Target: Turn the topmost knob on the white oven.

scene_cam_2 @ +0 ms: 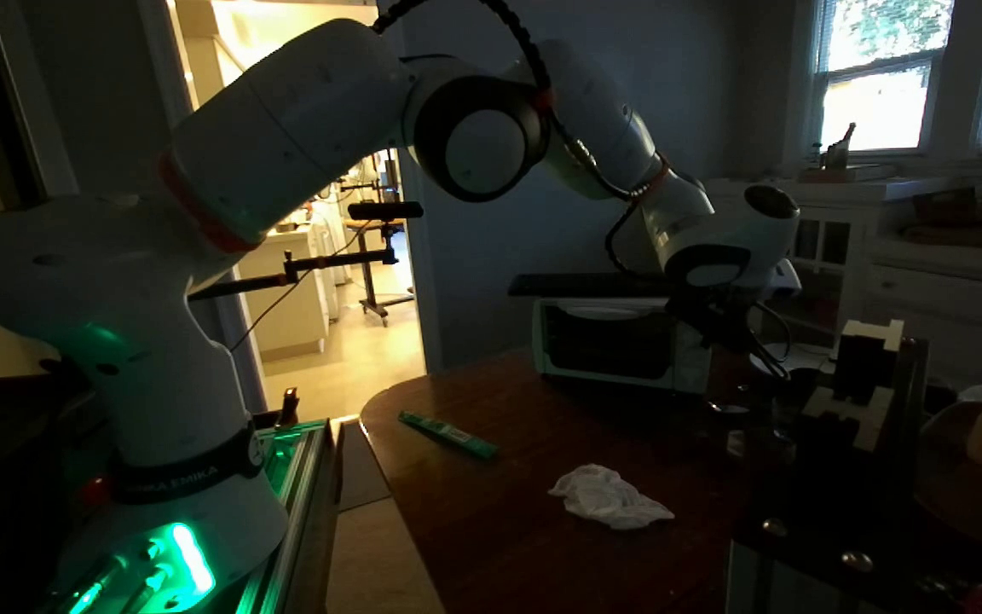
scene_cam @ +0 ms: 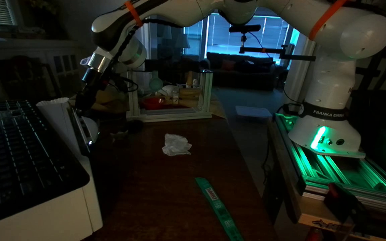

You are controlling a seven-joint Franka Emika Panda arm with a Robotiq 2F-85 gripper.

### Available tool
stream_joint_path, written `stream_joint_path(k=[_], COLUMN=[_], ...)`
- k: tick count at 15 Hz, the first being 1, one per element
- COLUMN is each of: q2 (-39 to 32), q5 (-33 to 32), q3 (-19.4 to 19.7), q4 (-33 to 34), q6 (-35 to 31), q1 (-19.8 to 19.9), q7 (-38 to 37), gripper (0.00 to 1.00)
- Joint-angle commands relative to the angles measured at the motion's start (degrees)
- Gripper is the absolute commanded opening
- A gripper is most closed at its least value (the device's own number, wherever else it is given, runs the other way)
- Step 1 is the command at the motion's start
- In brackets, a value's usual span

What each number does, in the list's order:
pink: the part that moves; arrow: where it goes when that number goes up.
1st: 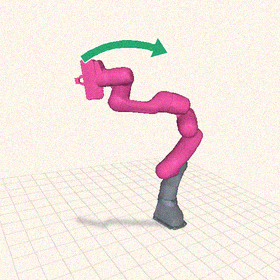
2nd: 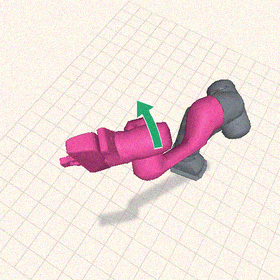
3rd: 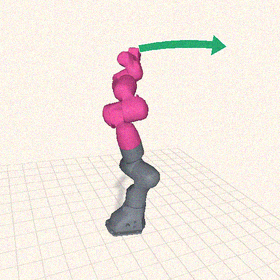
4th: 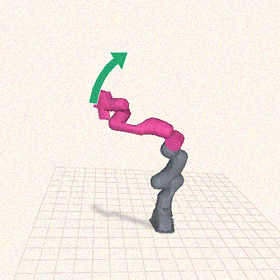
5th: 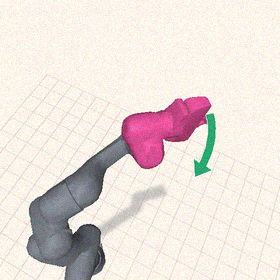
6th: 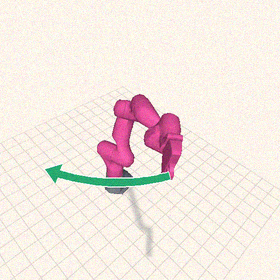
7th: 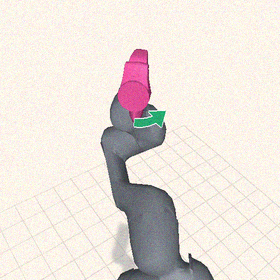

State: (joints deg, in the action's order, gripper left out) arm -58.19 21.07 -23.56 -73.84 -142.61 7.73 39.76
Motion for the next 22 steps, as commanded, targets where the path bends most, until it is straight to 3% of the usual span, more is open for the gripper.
stream_joint_path(k=[1,8,22], q2=[-0.23,0.76,1.6], q5=[1.85,2.15,-0.53], q3=[-2.9,-3.57,-1.21], q4=[0.81,-0.48,-1.46], q6=[0.4,1.61,1.41], q1=[1.66,2.63,1.39], q7=[1.54,1.27,1.04], gripper=[0.0,0.0,0.0])
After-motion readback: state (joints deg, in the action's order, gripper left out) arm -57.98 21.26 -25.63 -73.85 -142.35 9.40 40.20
